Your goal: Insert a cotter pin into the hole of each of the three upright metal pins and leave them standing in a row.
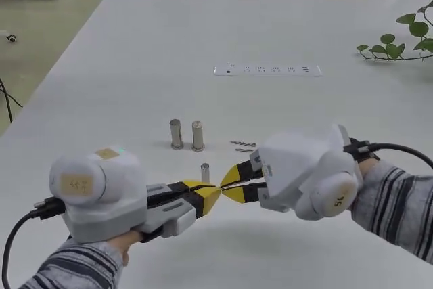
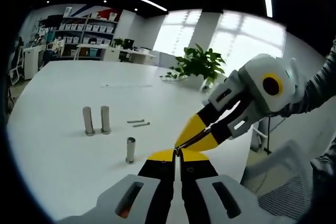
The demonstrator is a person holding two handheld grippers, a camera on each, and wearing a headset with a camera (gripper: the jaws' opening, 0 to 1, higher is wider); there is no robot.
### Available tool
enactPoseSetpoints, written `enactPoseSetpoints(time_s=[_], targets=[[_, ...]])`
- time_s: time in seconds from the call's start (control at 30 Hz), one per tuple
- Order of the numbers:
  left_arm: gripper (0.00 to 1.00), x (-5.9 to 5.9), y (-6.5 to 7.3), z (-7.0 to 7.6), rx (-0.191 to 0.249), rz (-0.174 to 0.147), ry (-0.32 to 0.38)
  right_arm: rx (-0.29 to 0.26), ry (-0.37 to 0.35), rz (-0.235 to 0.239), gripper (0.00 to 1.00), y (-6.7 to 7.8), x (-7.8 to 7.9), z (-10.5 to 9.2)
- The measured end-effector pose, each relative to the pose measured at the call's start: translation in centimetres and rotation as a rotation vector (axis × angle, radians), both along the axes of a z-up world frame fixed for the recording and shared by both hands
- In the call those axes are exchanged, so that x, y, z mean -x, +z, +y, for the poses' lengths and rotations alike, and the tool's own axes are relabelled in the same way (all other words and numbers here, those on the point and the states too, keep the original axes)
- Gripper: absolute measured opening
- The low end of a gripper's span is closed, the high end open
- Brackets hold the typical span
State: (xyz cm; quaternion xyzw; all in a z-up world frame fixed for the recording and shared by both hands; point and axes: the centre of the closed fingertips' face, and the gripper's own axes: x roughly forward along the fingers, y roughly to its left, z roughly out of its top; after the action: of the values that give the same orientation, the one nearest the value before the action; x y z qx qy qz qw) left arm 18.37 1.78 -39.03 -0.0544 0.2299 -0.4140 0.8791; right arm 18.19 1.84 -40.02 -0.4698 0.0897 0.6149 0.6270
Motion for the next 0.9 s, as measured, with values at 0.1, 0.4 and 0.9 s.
enactPoseSetpoints(time_s=[0.1,0.4,0.9], targets=[[0.00,0.2,0.0,0.0,-0.061,-0.048,-0.043,-0.001,-0.014,0.023,0.00,-0.1,-0.1,-0.1],[0.00,0.6,0.2,-0.2,-0.133,-0.132,-0.125,-0.022,-0.058,0.104,0.01,-0.2,-0.1,-0.5],[0.00,1.4,0.6,-0.5,-0.209,-0.200,-0.259,-0.019,-0.039,0.160,0.00,-0.5,1.2,-0.4]])
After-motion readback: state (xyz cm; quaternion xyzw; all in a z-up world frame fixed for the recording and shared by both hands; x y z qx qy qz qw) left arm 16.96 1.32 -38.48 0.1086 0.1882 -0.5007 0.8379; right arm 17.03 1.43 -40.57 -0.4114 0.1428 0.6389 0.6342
